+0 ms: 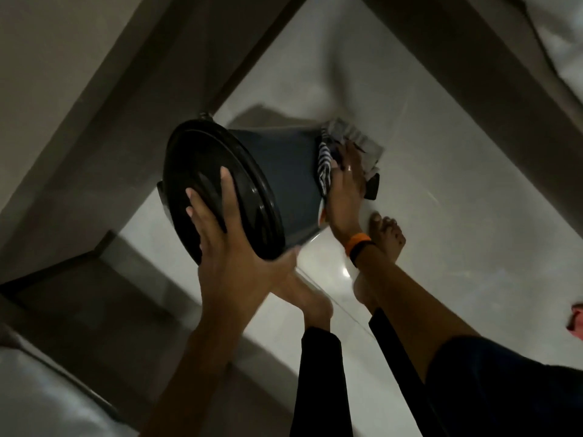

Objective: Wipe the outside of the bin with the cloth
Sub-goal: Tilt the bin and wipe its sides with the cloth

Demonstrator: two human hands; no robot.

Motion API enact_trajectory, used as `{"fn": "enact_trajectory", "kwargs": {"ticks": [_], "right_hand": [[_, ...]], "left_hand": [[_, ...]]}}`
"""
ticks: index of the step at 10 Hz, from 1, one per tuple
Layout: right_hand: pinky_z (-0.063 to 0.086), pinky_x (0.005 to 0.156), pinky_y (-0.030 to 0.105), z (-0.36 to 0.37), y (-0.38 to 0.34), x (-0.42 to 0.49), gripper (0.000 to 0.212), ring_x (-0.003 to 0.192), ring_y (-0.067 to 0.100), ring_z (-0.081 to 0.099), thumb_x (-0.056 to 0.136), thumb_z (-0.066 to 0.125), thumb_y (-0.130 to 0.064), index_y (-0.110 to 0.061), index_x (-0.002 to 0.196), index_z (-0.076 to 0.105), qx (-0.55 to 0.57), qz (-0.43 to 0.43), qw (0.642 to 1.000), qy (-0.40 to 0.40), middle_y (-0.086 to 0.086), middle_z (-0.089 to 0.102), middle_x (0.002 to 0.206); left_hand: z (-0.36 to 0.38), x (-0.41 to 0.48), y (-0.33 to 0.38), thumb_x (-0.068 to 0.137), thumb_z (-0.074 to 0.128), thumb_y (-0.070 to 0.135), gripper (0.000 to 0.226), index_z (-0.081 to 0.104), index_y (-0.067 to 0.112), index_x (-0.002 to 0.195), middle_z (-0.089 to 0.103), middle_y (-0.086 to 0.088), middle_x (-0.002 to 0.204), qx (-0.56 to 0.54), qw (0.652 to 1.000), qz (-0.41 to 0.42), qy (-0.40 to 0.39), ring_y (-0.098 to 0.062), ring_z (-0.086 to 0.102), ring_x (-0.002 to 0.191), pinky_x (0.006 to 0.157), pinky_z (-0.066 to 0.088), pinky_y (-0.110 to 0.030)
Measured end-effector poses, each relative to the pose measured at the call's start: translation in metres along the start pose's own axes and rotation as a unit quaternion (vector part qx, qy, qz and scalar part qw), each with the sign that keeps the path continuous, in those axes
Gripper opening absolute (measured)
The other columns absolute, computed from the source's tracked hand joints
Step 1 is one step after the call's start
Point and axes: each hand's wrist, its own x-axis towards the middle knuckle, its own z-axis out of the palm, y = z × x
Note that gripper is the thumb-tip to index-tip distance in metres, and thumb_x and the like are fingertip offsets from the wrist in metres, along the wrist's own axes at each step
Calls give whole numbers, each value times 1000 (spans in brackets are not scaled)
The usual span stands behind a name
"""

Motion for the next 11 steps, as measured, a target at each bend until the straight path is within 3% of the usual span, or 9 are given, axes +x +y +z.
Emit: {"fn": "enact_trajectory", "kwargs": {"ticks": [1,2,3,4,6,7,9,10,11], "right_hand": [[17,136,49,-3,1,-3,47,165,23,20,116,38,-19,-14,163,35,39,1,999,-15,6,25,176],[23,134,57,-4,2,-67,54,166,24,16,111,41,-34,-46,161,26,141,-43,987,-71,-6,15,177],[16,135,52,-1,1,-103,55,167,21,10,100,42,-50,-78,143,22,127,-101,980,-118,-28,10,172],[8,135,50,1,7,-91,47,167,24,12,100,40,-48,-65,143,34,26,-154,983,-98,-17,21,172],[23,133,54,-9,9,13,64,161,37,30,101,27,-31,-5,155,47,-56,-35,992,-111,18,37,170],[24,133,55,-19,6,33,67,161,38,30,99,28,-34,-3,156,45,8,-9,989,-145,20,37,170],[28,130,48,-15,-8,-72,44,163,12,25,108,36,-61,-60,152,33,150,-189,967,-84,-26,26,171],[33,129,49,-5,13,-77,50,156,26,37,106,49,-49,-43,154,39,90,-164,981,-45,-5,38,167],[28,132,54,-5,14,-19,50,156,32,36,110,50,-30,-17,157,41,89,-18,995,-29,10,38,168]], "left_hand": [[6,-11,5,61,88,49,145,-31,58,144,-22,-14,169,30,999,9,-7,-43,-8,156,113,29,-74],[5,-11,18,65,89,45,140,-23,56,148,-18,-13,170,-1,1000,-11,7,-43,-6,156,114,29,-73],[-1,-7,19,68,87,42,135,-19,51,151,-10,-14,171,-6,999,-42,12,-47,6,155,115,30,-70],[-14,-3,22,70,83,40,131,-16,44,155,7,-19,170,19,996,-90,-11,-51,31,146,113,36,-67],[-20,10,46,70,75,65,115,4,41,157,27,-11,168,69,996,-34,33,-41,40,145,109,40,-58],[-22,15,55,71,71,73,115,1,44,157,15,-10,171,128,991,30,-1,-38,32,150,109,40,-60],[-26,27,50,76,62,77,107,10,35,161,25,-18,167,179,982,53,32,-43,45,141,102,47,-58],[-33,29,30,76,59,78,108,3,40,160,24,-14,168,158,987,26,25,-47,49,137,104,45,-62],[-42,37,17,73,61,80,114,-11,47,155,14,-12,171,135,991,9,-7,-48,42,142,112,37,-67]]}}
